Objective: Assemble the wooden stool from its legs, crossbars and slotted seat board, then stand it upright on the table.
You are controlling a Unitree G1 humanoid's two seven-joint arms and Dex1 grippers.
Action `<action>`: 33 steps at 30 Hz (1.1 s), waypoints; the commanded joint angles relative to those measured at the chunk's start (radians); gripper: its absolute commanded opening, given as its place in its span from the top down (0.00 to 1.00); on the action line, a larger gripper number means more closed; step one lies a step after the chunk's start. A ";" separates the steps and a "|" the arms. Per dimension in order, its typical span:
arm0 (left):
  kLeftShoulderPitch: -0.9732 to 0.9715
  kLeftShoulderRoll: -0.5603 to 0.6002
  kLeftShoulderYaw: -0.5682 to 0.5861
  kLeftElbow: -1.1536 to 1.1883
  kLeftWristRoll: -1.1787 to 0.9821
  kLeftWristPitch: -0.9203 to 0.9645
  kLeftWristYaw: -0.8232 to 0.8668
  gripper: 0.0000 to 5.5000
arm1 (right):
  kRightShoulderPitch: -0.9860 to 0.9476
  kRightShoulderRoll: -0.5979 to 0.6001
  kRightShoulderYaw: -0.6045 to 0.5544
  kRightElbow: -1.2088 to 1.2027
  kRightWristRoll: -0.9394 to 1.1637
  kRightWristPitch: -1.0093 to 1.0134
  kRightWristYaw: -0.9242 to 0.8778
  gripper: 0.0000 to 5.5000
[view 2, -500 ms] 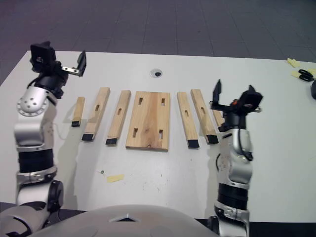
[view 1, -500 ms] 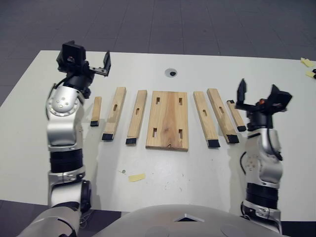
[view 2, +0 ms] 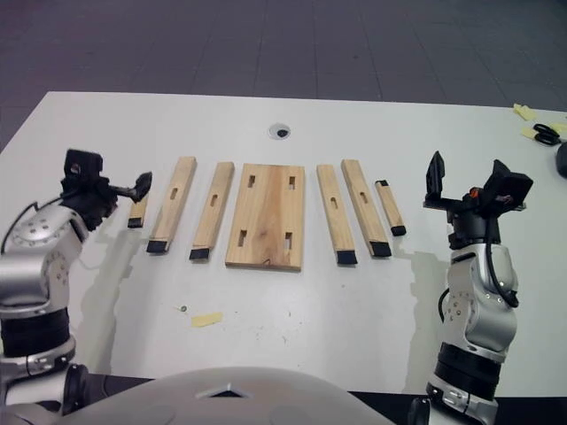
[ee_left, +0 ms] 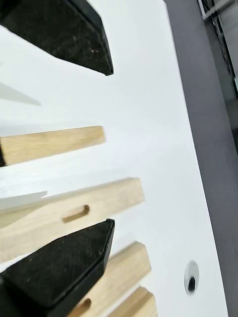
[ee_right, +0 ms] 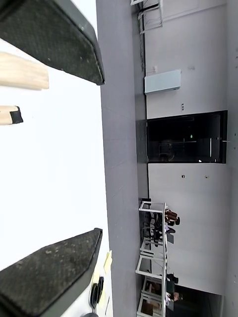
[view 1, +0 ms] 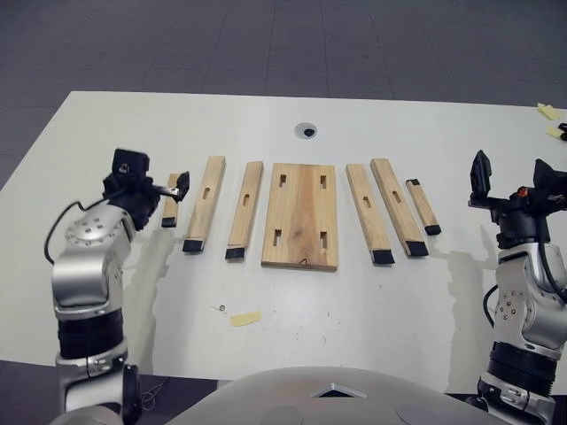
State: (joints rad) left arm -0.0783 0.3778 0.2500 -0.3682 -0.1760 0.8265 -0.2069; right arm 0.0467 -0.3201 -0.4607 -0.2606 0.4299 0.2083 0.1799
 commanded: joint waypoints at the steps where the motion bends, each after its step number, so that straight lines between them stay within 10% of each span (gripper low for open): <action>1: 0.097 -0.104 -0.052 -0.084 0.037 0.027 0.099 0.02 | -0.018 -0.019 -0.001 -0.012 0.016 0.044 0.001 0.02; 28: -0.134 0.087 -0.055 0.426 0.057 -0.131 -0.079 0.02 | 0.026 -0.018 0.026 0.028 -0.010 0.056 0.027 0.02; 33: -0.094 0.086 -0.085 0.417 0.030 -0.027 -0.129 0.17 | 0.021 -0.017 0.038 0.022 -0.019 0.057 0.027 0.02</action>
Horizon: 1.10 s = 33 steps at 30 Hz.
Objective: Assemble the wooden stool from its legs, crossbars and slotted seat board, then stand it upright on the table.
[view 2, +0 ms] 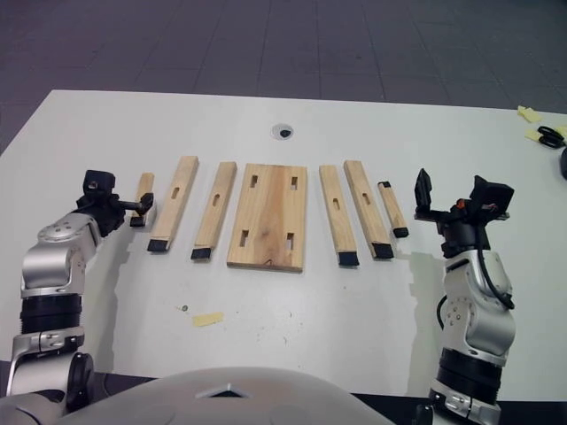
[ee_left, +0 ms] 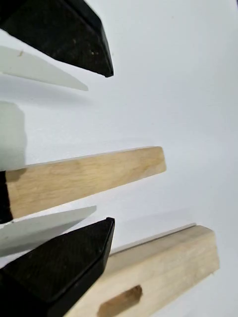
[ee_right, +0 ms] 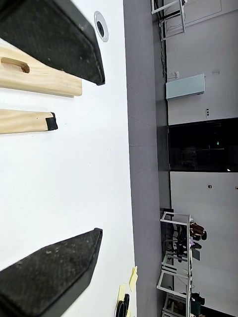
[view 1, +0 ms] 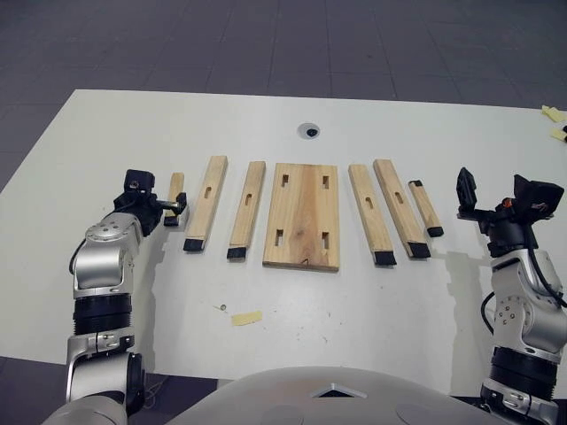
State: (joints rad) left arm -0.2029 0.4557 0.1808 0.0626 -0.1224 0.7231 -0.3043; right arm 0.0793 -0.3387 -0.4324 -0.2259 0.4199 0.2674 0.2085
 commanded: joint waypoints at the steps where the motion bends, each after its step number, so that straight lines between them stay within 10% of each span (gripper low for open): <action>1: 0.036 0.013 -0.022 -0.013 -0.024 0.094 -0.038 0.19 | -0.009 0.004 0.014 -0.019 -0.011 -0.002 -0.003 0.02; 17: 0.027 0.344 -0.285 0.173 0.043 0.079 -0.362 0.68 | 0.081 0.110 0.094 -0.166 -0.110 -0.068 -0.093 0.02; 28: -0.162 0.248 -0.134 0.187 0.058 -0.193 -0.152 0.76 | 0.007 0.146 0.105 -0.165 -0.112 -0.073 -0.127 0.02; 33: -0.317 0.120 -0.064 -0.047 0.022 -0.371 -0.004 0.76 | -0.144 0.195 0.122 -0.236 0.348 0.159 -0.063 0.02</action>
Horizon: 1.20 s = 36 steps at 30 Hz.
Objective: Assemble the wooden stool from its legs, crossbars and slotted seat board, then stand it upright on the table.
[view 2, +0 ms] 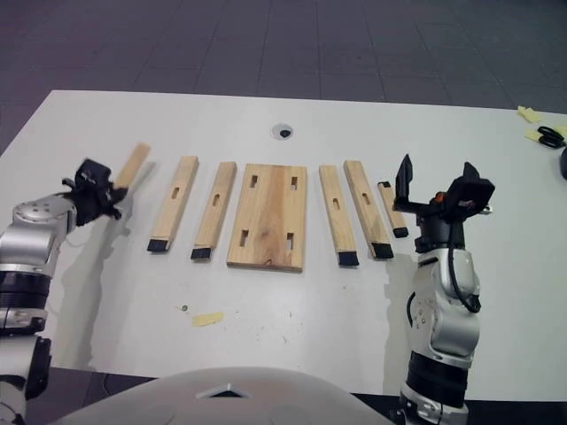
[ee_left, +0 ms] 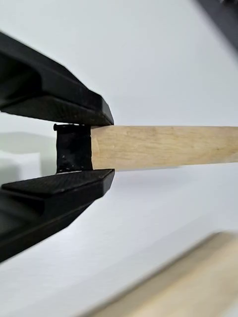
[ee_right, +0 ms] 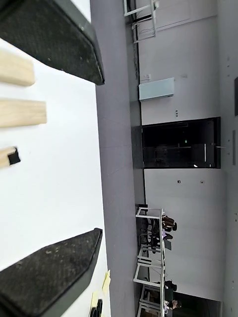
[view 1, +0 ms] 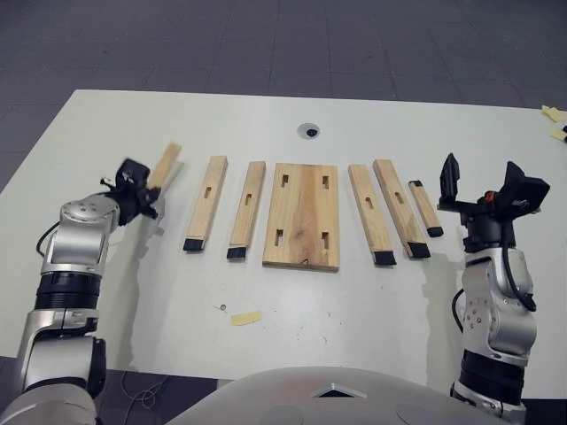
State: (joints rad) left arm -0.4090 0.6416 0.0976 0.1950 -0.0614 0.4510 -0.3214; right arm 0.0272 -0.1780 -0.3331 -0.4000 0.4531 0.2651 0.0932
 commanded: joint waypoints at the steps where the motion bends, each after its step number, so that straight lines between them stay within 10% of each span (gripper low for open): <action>1: -0.113 -0.085 -0.008 -0.239 -0.070 -0.121 -0.032 0.76 | -0.114 0.042 0.035 -0.078 0.437 0.214 0.068 0.02; 15: 0.034 -0.139 -0.260 -0.558 -0.194 -0.166 -0.356 0.76 | -0.301 0.145 0.205 0.045 0.678 0.336 0.015 0.02; 36: 0.071 -0.146 -0.289 -0.573 -0.135 -0.179 -0.363 0.76 | -0.279 0.185 0.301 0.003 0.516 0.271 0.031 0.62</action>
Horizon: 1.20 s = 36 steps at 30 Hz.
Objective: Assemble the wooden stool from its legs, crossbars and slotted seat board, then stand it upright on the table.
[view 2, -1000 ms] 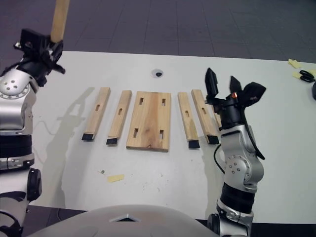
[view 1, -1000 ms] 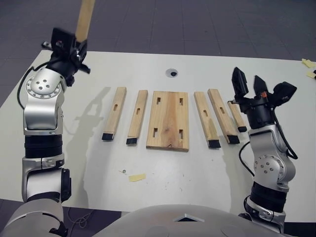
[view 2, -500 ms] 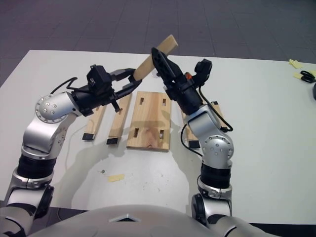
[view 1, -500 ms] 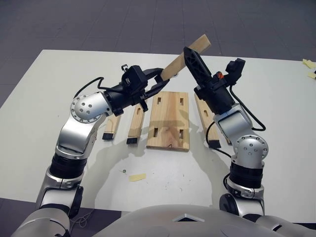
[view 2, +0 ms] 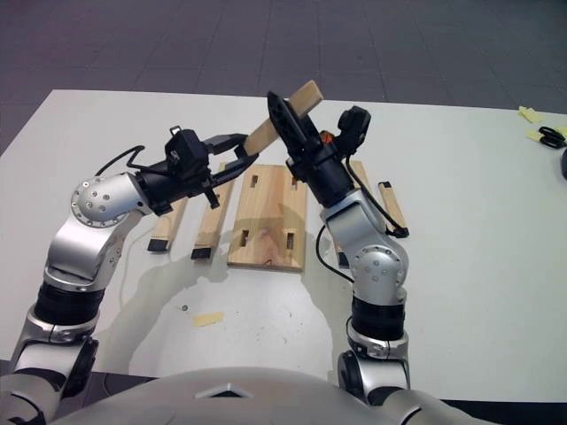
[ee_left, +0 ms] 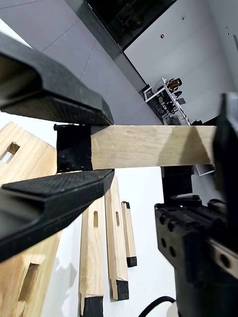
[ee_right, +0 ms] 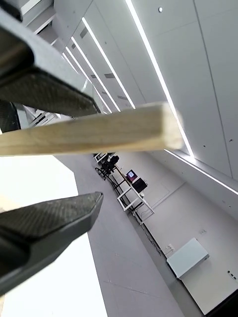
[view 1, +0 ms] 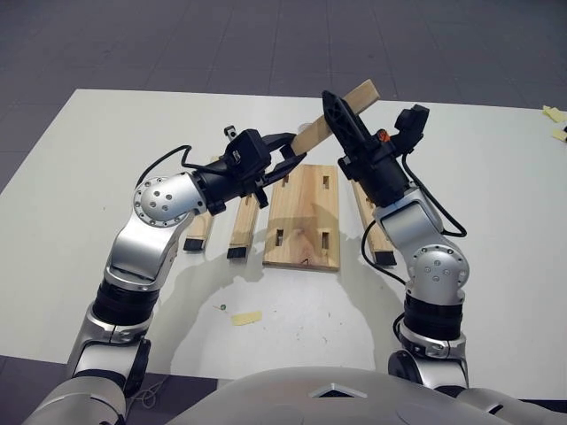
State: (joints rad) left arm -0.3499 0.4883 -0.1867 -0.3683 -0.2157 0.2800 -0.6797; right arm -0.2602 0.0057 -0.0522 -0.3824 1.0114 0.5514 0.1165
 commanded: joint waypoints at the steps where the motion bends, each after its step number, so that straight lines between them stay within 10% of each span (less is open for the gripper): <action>1: 0.013 0.006 -0.005 -0.009 0.021 -0.008 -0.005 0.76 | 0.009 0.002 0.023 -0.015 -0.052 -0.020 0.009 0.65; 10: 0.040 0.005 -0.013 -0.015 0.039 -0.005 -0.009 0.76 | 0.023 0.013 0.035 -0.020 -0.084 -0.045 0.024 0.92; 17: 0.052 -0.007 0.043 -0.036 -0.007 0.066 0.025 0.61 | 0.007 -0.027 -0.033 0.012 -0.128 -0.077 0.027 0.92; 27: -0.057 -0.091 0.608 -0.029 -0.421 0.331 0.448 0.31 | 0.129 -0.236 -0.340 0.057 -0.165 -0.034 -0.069 0.92; 36: 0.138 -0.204 0.427 -0.025 -0.096 0.236 0.664 0.05 | 0.096 -0.244 -0.244 0.165 -0.240 0.009 -0.012 0.92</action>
State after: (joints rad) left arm -0.2153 0.3111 0.2782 -0.3716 -0.3353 0.5292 -0.0269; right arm -0.1532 -0.2402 -0.3179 -0.2395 0.8006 0.5615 0.0892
